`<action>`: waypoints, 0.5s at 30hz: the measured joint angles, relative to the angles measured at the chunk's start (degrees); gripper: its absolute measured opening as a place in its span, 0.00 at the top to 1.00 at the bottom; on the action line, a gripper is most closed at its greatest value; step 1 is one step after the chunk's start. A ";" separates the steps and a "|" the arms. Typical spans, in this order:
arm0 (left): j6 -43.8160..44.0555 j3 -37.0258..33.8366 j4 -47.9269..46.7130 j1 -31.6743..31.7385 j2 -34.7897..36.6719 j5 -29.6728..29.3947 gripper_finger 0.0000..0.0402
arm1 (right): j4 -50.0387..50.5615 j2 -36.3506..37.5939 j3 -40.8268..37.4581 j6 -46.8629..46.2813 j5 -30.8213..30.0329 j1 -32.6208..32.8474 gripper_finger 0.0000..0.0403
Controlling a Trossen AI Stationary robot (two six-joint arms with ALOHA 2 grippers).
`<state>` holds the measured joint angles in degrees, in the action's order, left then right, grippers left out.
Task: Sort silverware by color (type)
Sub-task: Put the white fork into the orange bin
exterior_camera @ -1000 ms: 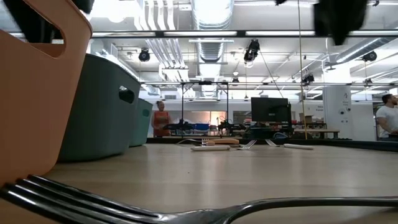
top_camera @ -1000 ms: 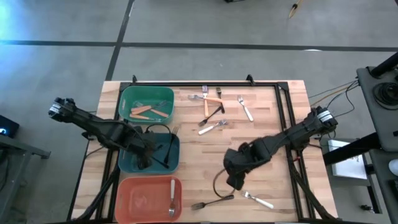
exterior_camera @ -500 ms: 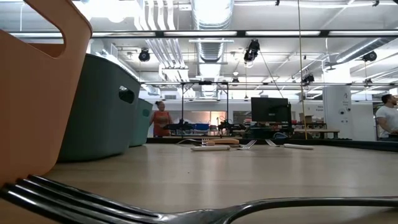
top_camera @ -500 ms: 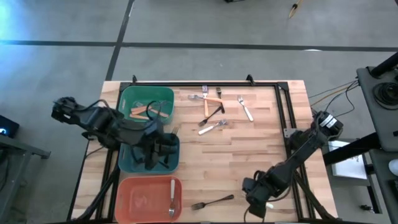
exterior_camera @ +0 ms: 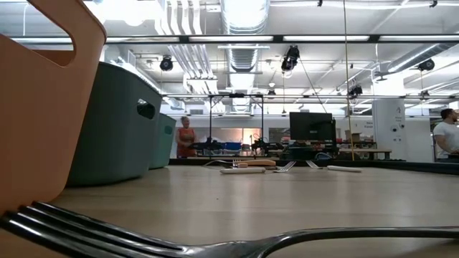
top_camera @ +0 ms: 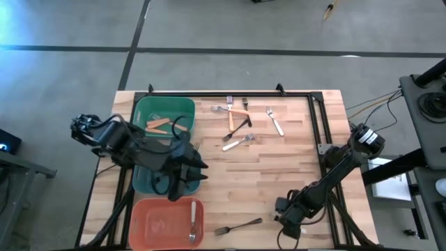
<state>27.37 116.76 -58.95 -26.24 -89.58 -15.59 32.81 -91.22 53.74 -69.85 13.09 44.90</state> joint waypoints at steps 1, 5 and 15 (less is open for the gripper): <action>0.03 1.77 -2.03 0.00 -1.13 -0.03 0.68 | -0.78 0.00 0.01 -0.10 0.41 0.01 0.72; 0.07 8.46 -8.46 0.00 -5.53 -0.39 0.68 | -1.16 0.00 1.34 0.01 0.43 0.35 0.72; -6.28 17.53 -8.54 -1.41 -10.76 -0.31 0.68 | -1.98 -6.24 2.17 1.99 3.20 1.21 0.73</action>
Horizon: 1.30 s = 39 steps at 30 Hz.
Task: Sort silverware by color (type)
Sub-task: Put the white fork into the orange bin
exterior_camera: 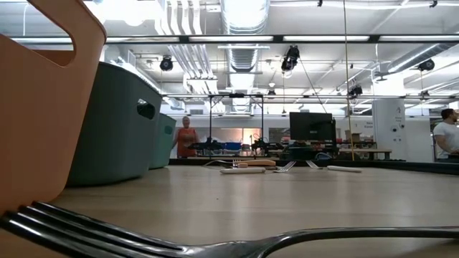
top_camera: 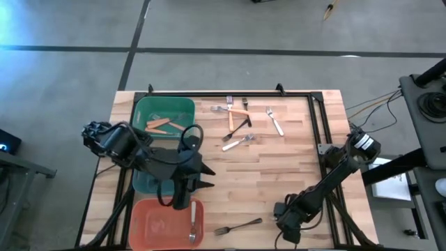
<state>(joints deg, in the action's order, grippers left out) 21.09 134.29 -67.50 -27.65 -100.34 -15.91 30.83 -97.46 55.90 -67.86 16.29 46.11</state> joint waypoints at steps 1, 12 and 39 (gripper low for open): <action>-0.05 -0.27 -0.01 -0.06 0.20 -0.03 0.68 | 0.30 -0.71 0.38 0.64 0.06 0.02 0.73; 0.36 0.36 0.08 -0.12 1.44 -3.10 0.68 | 2.87 -5.96 2.14 1.88 -1.76 0.15 0.77; 4.96 0.14 -8.41 -0.19 1.49 -5.71 0.68 | 4.43 1.89 1.90 2.98 -15.86 0.00 0.99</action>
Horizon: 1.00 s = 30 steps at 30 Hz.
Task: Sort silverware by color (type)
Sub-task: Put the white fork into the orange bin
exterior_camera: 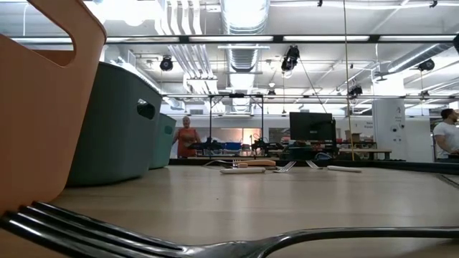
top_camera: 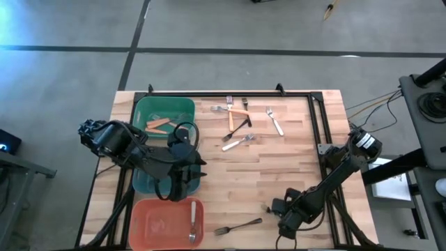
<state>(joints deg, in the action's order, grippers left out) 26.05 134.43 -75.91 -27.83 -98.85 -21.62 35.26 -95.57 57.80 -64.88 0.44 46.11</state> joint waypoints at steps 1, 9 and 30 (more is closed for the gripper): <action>0.11 0.00 -0.26 0.00 0.00 -0.30 0.68 | -0.25 -0.45 0.05 0.01 0.27 0.00 0.99; 0.17 -0.07 -0.63 -0.11 -0.11 -0.43 0.68 | -3.21 -5.45 0.11 0.17 2.78 -0.02 0.98; 0.17 -0.07 -1.02 -0.11 -0.13 -0.42 0.68 | -3.63 -4.71 0.06 2.34 3.02 0.11 0.90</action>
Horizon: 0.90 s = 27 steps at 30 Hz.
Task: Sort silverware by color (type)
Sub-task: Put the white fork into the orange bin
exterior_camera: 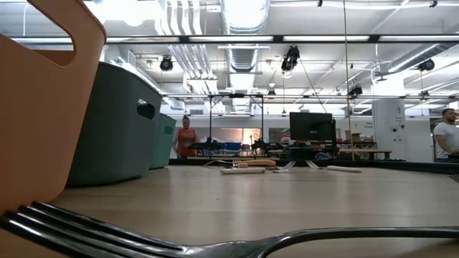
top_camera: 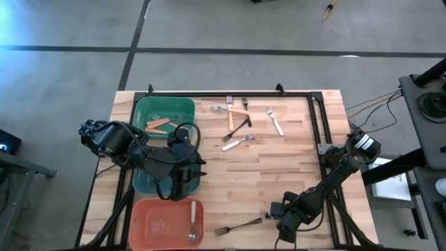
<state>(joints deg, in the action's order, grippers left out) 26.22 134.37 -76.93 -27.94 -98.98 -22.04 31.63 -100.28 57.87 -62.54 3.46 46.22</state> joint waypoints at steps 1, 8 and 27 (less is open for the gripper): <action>0.00 0.00 -0.04 0.00 0.00 0.00 0.68 | -0.19 -0.02 0.00 0.51 0.08 0.00 0.90; 0.02 -0.02 -0.37 0.00 -0.02 0.00 0.68 | -1.26 -0.40 0.00 3.96 2.06 0.00 0.90; 0.28 -0.02 -0.49 0.00 -0.02 0.06 0.68 | -0.37 1.39 3.56 1.82 4.23 -0.09 0.90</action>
<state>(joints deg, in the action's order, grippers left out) 26.50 134.34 -77.42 -27.94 -99.00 -21.98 31.26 -98.89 61.43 -60.72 7.69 46.13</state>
